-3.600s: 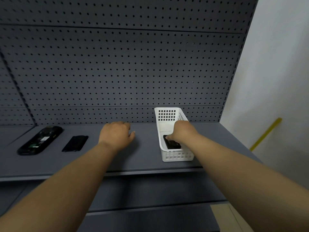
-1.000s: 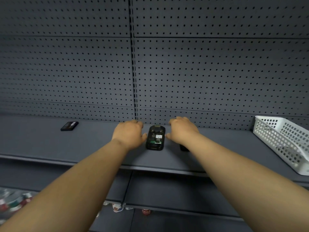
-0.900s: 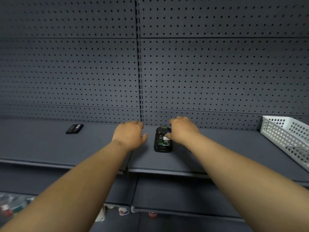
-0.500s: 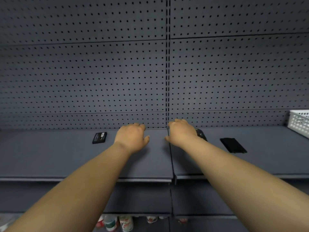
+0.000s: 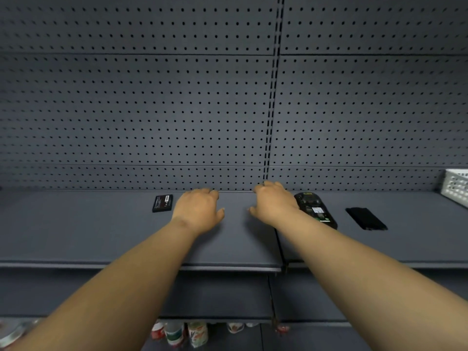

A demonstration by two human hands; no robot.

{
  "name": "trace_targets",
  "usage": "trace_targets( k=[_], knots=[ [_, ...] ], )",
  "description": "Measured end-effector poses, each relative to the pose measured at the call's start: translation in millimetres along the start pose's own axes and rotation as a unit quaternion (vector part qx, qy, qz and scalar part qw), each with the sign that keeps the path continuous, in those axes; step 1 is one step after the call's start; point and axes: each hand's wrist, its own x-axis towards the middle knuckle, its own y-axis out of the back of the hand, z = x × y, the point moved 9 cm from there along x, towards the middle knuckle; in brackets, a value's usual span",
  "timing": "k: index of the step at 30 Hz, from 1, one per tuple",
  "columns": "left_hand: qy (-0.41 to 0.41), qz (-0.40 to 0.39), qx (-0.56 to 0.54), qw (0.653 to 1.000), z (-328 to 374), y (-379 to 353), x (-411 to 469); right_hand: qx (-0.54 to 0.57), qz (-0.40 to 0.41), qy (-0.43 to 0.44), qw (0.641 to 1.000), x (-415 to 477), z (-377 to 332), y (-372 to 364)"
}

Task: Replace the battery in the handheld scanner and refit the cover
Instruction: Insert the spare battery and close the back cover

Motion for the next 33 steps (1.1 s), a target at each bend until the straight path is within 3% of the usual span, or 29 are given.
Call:
trace_targets(
  k=[19,33],
  knots=[
    [0.083,-0.010,0.013,0.996,-25.6,-3.7,-8.4,0.003,-0.005,0.039,0.999,6.2,3.1,-5.6],
    [0.042,-0.015,0.004,0.999,-133.9,-18.2,1.0,0.003,-0.019,0.002,1.000,46.5,-105.3,-30.5]
  ],
)
